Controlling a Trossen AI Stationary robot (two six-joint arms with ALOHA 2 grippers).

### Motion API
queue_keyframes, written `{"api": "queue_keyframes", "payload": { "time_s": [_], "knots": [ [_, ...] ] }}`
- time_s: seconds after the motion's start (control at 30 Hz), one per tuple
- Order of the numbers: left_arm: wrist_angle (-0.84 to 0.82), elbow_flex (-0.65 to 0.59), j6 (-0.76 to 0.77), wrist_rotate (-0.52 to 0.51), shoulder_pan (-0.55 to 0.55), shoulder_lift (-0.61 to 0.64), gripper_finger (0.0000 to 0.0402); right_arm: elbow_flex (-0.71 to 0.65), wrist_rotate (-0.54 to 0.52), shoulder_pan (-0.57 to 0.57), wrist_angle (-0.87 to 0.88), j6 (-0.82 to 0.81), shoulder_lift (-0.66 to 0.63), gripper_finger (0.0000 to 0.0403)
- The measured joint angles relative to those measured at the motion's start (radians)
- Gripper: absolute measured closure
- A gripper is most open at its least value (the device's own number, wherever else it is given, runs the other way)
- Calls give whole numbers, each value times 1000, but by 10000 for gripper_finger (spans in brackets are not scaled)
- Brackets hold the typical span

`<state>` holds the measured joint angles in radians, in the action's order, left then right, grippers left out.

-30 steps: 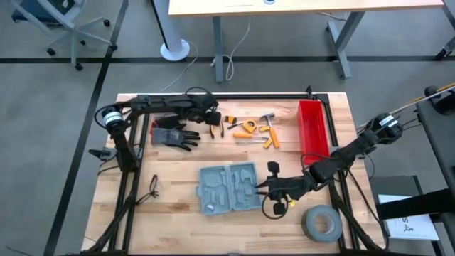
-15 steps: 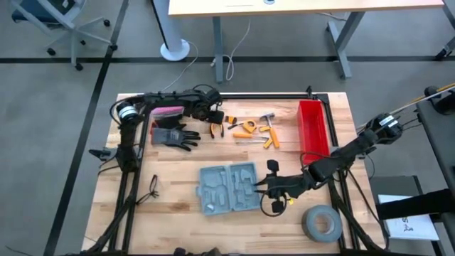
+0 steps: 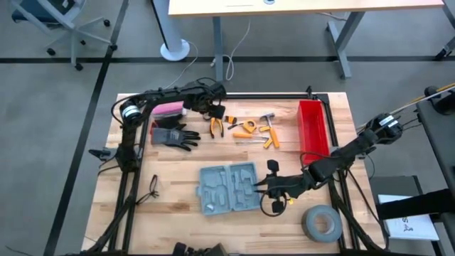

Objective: Prefit tool cases
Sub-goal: Put the electrical tape into the pre-fit tool case

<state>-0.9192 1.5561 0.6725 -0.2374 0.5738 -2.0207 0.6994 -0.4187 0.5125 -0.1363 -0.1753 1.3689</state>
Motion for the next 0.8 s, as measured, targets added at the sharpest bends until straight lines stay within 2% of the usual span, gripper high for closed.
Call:
{"api": "queue_keyframes", "payload": {
  "time_s": [0.23, 0.6, 0.8],
  "knots": [
    [8, -23, 7, 10, 11, -18, 219, 0, 2, 0, -3, 0, 0, 343],
    [20, -34, 13, 23, 22, -21, 228, 0, 3, 0, -4, 0, 0, 322],
    [29, -39, 18, 65, 24, -21, 232, 0, 8, 0, -10, 0, 0, 324]
  ]
}}
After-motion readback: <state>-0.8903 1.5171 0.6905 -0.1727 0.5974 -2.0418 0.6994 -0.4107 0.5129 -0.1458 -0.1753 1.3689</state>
